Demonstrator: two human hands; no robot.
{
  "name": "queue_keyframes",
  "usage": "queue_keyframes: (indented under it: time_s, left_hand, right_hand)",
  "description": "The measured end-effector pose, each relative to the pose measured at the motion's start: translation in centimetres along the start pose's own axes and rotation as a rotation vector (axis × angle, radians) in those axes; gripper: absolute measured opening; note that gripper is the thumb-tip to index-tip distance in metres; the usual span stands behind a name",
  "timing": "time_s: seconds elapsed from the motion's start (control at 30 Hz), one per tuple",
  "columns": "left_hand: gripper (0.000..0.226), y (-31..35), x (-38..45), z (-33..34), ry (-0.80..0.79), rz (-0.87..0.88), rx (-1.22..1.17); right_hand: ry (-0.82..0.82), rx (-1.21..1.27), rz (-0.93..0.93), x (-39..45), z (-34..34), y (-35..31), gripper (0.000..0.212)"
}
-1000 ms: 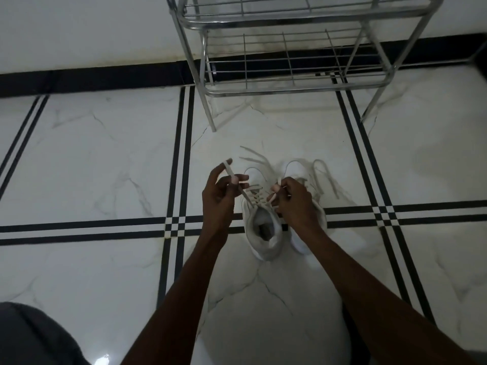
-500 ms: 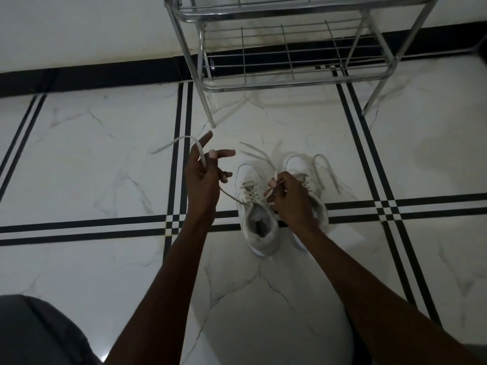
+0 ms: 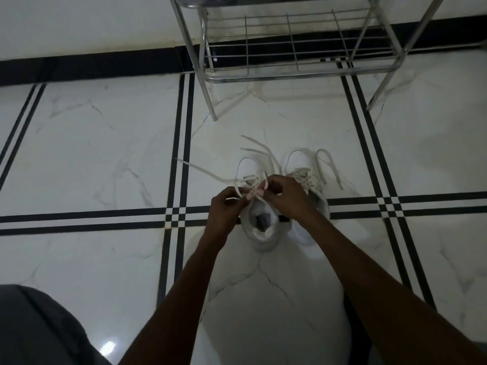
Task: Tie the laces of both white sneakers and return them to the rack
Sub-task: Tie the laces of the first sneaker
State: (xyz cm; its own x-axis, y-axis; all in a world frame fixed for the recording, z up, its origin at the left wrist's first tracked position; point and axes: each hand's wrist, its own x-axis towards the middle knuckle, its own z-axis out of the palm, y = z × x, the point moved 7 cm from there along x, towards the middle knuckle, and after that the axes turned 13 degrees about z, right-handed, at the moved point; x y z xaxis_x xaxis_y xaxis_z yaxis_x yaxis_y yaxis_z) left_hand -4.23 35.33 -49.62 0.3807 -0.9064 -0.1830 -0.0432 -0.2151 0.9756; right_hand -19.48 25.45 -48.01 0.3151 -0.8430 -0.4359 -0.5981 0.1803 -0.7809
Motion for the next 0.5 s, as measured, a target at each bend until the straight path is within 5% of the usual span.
queue_keyframes:
  time_s: [0.23, 0.5]
  left_hand:
    - [0.009, 2.0, 0.4, 0.4, 0.003, 0.313, 0.46]
    - [0.021, 0.9, 0.1, 0.5, 0.145, 0.307, 0.413]
  right_hand:
    - [0.182, -0.181, -0.037, 0.0, -0.6, -0.7, 0.022]
    - [0.247, -0.262, 0.008, -0.7, -0.2, -1.2, 0.013]
